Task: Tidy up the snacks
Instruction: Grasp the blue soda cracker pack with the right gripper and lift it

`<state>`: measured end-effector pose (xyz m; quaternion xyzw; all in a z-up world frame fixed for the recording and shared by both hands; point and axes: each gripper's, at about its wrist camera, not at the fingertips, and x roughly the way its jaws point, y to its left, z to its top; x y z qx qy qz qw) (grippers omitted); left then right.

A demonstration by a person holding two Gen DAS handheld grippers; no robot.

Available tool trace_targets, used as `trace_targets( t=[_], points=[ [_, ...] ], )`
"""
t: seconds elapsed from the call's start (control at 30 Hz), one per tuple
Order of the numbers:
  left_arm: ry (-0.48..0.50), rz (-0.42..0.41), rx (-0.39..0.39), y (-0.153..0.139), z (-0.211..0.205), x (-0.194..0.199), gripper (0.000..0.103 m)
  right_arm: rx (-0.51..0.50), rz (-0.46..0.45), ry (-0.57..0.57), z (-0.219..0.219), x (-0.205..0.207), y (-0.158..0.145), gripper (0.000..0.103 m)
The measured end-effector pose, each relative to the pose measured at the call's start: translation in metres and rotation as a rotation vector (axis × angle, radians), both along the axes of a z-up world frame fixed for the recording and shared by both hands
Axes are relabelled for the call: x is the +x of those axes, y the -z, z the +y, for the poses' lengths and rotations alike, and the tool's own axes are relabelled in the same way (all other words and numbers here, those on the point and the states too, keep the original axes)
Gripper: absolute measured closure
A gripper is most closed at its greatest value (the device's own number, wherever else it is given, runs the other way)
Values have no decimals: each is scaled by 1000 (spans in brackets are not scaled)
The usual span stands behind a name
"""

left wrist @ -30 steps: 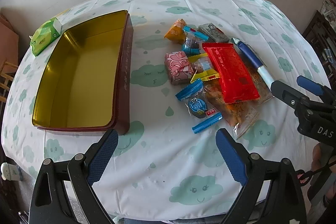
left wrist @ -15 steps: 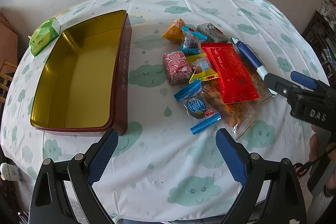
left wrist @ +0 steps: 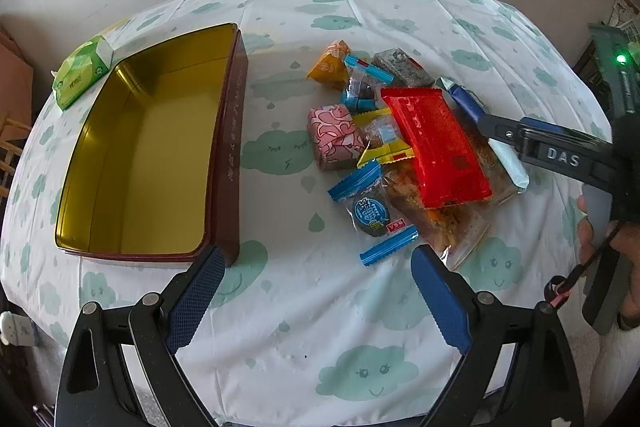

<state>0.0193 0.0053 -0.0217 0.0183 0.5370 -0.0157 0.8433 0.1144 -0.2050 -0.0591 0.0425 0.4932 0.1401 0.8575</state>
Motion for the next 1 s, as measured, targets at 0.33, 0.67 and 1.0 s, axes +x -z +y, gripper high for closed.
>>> trace_targets(
  t=[0.33,0.67,1.0],
  points=[
    [14,10,11,1,-5,8,11,18,3,-18,-2,11,9,44],
    [8,14,13,4,-5,10,11,-88,-18,-39,-6,13,10,50],
    [-8,14,11,4,-3,11,11,-206,-67,-18,-6,12,12,51]
  ],
)
